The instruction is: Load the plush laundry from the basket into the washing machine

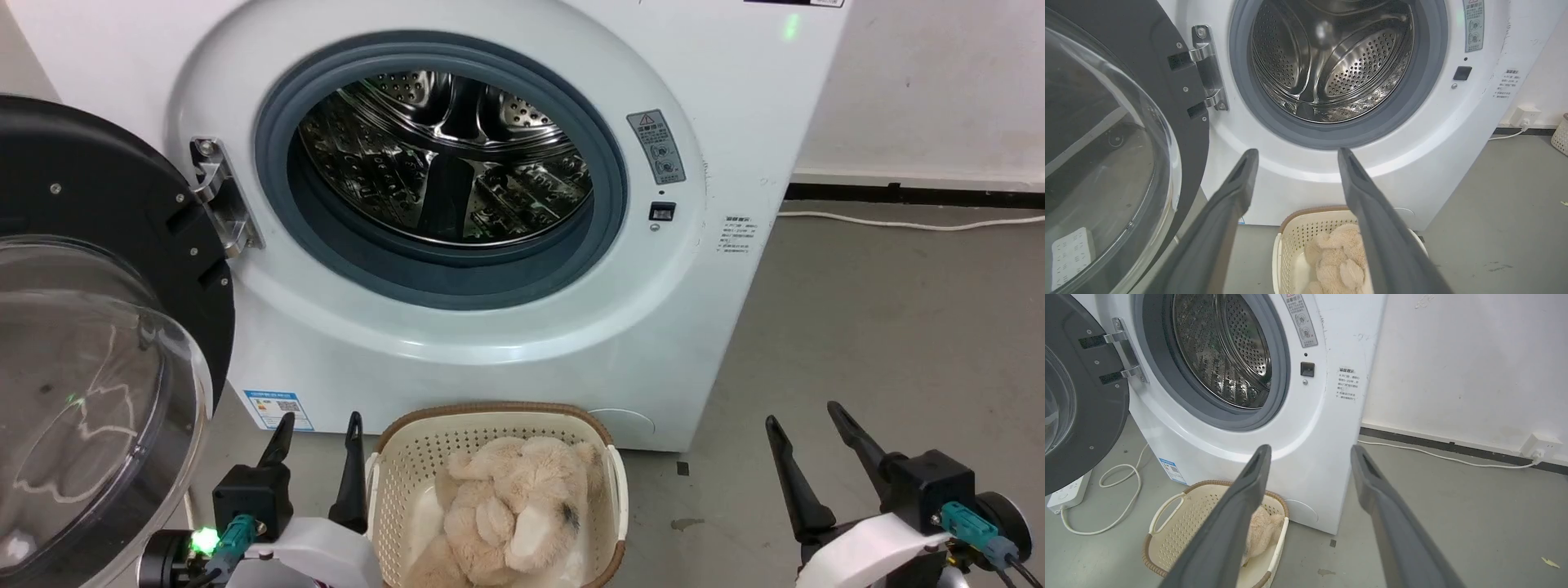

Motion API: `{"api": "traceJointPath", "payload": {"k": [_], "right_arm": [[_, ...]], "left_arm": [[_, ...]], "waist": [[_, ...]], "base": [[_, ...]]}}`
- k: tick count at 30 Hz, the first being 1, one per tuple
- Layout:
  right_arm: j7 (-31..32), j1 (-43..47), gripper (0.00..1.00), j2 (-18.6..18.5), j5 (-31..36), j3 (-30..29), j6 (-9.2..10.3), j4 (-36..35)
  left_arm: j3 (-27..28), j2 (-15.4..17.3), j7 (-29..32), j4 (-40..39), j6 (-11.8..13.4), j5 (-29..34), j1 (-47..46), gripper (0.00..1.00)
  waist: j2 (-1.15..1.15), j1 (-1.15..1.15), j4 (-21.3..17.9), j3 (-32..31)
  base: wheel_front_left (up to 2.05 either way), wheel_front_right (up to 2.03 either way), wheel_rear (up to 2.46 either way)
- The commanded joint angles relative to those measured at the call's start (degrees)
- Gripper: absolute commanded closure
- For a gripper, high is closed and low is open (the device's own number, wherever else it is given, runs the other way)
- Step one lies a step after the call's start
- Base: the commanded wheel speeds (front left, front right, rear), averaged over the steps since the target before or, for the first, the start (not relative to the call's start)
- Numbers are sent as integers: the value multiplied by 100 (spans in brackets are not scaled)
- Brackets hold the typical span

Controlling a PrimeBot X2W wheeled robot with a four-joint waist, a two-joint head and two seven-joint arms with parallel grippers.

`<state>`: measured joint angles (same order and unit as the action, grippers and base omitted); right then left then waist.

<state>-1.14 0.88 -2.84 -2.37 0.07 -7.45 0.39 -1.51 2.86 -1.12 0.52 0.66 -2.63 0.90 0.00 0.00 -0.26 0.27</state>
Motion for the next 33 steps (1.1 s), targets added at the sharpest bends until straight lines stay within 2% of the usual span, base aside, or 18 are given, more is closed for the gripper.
{"api": "traceJointPath", "payload": {"k": [1,19,33], "right_arm": [[-56,77,0,0,-77,2,0,-2],[-271,3,0,-1,-412,-83,-1,-130],[-438,-197,0,-1,-792,-163,-1,-262]], "left_arm": [[-47,0,-58,23,30,-58,0,0],[-308,0,-273,579,15,-437,-520,0],[-691,1,-203,1657,-50,-774,-1428,0]], "waist": [[0,0,-8,9],[0,0,-286,434],[0,0,-565,1144]], "base": [[0,0,0],[0,0,0],[0,0,0]]}}
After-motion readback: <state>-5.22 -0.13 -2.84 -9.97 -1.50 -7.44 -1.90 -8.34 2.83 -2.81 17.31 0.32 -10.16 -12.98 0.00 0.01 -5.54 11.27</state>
